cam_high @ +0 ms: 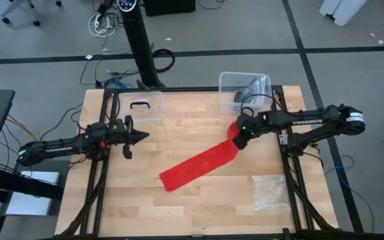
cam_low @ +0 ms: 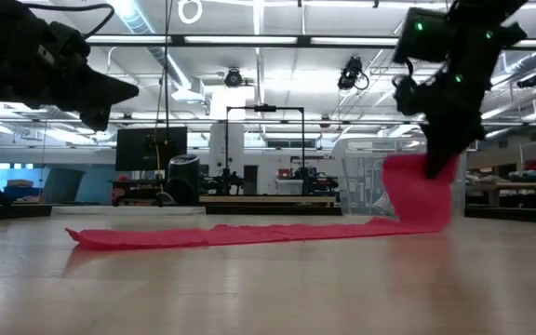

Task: Roll bandage
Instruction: Roll the red bandage

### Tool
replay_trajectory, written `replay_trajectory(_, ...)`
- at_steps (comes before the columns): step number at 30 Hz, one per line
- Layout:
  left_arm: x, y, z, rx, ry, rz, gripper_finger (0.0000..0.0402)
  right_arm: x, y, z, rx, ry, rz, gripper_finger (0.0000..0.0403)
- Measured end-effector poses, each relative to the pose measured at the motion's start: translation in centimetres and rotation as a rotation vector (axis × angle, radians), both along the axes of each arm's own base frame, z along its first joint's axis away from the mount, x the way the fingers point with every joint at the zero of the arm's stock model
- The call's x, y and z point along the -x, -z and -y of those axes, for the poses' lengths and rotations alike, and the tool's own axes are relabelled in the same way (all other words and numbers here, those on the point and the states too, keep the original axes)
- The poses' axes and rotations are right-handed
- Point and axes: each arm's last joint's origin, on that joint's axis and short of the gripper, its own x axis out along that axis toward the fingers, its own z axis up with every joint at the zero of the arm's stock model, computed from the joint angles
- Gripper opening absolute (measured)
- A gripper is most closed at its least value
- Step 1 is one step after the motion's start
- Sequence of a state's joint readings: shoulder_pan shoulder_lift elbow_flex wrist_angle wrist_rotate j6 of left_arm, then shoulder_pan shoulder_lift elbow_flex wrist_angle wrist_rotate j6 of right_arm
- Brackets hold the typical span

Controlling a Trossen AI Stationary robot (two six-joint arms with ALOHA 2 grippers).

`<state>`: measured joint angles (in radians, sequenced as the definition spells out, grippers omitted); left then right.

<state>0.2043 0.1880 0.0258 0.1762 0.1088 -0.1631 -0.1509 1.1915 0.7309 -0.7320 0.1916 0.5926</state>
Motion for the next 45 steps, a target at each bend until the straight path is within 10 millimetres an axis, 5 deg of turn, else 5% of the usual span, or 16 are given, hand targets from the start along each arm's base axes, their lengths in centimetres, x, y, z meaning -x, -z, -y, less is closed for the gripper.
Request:
replay_trajectory(6,-0.5,-3.0,-0.1,-0.002,0.015,0.027,0.0001,-2.1,-4.8,-0.6,0.135,-0.166,0.110,0.0047)
replay_trajectory(12,-3.1,-5.2,-0.5,-0.033,0.066,-0.086,0.0001,-4.3,-8.4,-1.7,0.299,-0.332,0.180,0.0047)
replay_trajectory(22,-10.6,-11.4,-1.7,-0.235,0.192,-0.183,0.0042,-10.9,-8.3,-4.3,0.497,-0.561,0.041,0.0047)
replay_trajectory(32,-16.2,-9.7,-2.9,-0.192,0.185,-0.312,0.0105,-13.1,-8.8,-5.8,0.587,-0.586,0.026,0.0047)
replay_trajectory(45,-18.0,-9.3,-3.3,-0.181,0.144,-0.211,0.0112,-13.0,-9.1,-5.8,0.616,-0.602,0.026,0.0046)
